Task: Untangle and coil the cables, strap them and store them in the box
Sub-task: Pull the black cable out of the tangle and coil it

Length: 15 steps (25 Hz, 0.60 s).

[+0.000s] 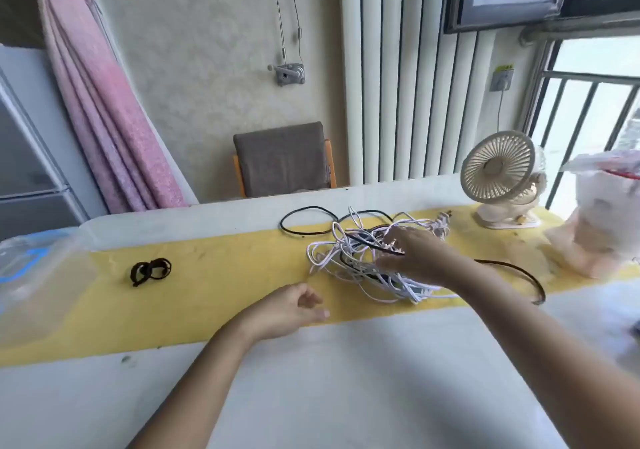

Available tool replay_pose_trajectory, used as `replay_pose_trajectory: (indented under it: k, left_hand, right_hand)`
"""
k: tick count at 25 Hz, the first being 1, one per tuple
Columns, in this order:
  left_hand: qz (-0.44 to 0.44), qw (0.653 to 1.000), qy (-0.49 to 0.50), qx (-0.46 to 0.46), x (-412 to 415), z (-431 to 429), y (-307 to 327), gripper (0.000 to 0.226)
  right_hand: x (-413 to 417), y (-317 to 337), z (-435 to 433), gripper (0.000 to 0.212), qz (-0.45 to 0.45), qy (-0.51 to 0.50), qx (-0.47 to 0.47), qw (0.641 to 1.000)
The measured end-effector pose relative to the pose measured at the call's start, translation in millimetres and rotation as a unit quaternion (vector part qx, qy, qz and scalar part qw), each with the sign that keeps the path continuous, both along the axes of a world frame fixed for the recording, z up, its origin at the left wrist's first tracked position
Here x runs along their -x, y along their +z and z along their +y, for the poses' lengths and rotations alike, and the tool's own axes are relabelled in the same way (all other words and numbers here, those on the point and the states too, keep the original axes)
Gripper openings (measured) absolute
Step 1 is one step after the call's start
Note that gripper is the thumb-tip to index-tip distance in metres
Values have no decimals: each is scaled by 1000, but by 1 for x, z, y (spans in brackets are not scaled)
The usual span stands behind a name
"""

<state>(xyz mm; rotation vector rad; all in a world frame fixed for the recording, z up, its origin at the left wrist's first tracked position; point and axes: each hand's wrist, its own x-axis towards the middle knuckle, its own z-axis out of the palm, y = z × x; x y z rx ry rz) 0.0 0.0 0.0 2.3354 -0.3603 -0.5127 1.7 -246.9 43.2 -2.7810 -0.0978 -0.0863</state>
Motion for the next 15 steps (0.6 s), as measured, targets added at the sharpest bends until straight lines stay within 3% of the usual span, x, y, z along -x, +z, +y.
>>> replay_pose_trajectory:
  k: [4, 6, 8, 11, 13, 15]
  left_hand:
    - [-1, 999, 32, 10, 26, 2, -3, 27]
    - [-5, 998, 52, 27, 34, 0, -6, 25]
    - [-20, 995, 83, 55, 44, -4, -4, 36]
    - [-176, 974, 116, 84, 59, -18, 6, 54]
    - [-289, 951, 61, 94, 64, -31, 22, 63]
    - [-351, 933, -28, 74, 61, -45, 33, 54]
  right_hand:
    - [35, -12, 4, 34, -45, 11, 11, 999]
    - [44, -14, 6, 30, -56, 3, -28, 998]
    - [54, -15, 8, 25, -90, 14, -52, 995]
    - [70, -20, 15, 18, -92, 57, -53, 993]
    - [81, -15, 22, 13, -88, 84, -47, 991]
    - [91, -2, 28, 10, -102, 118, -19, 988]
